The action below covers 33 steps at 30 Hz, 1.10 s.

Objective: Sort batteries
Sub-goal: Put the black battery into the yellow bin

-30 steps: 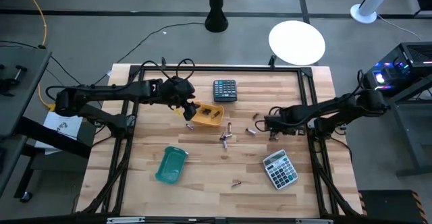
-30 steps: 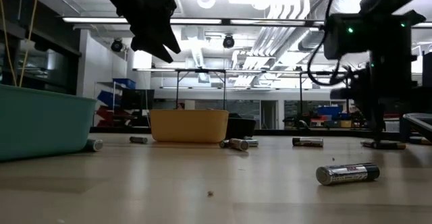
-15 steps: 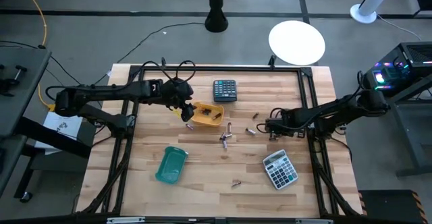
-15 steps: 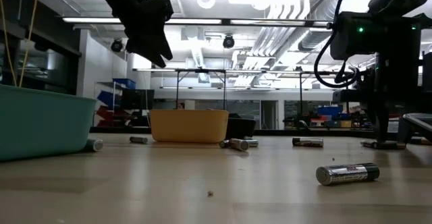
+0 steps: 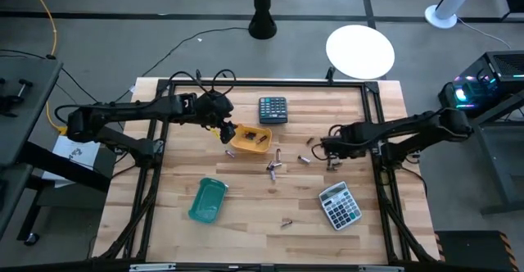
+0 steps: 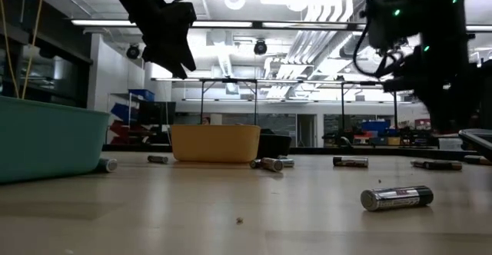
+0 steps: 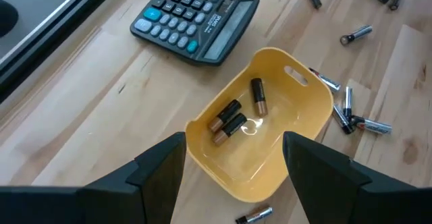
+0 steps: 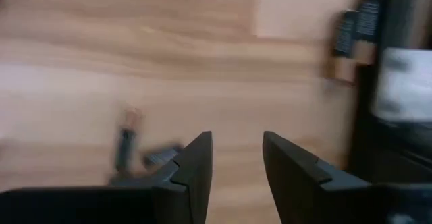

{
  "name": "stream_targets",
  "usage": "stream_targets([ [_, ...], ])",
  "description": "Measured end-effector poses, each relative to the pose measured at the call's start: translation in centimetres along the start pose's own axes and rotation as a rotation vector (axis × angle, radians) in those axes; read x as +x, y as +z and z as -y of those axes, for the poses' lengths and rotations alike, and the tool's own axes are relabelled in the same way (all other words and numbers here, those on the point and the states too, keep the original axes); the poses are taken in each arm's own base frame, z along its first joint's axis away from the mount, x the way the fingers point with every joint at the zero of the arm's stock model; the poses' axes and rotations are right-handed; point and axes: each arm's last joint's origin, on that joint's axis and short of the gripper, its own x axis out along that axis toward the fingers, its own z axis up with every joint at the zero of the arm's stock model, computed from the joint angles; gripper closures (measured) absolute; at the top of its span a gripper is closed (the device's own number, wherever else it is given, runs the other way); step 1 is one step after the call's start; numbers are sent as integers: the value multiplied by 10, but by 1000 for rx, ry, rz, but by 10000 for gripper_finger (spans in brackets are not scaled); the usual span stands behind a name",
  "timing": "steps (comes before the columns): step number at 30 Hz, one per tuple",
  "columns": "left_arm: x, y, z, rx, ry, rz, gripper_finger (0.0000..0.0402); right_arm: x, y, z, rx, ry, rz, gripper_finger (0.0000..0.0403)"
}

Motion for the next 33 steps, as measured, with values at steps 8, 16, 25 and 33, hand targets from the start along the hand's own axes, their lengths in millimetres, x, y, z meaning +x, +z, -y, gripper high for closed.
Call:
stream_targets([
  [8,0,0,0,-5,-1,-3,161,-1,-43,-3,138,96,-36,279],
  [16,0,0,0,-5,0,-5,161,12,-66,2,390,132,-41,279],
  [25,0,0,-1,-4,2,-5,161,34,-35,-5,632,178,-25,279],
  [33,0,-1,-1,-10,3,-9,161,55,-29,-6,687,249,-59,279],
])
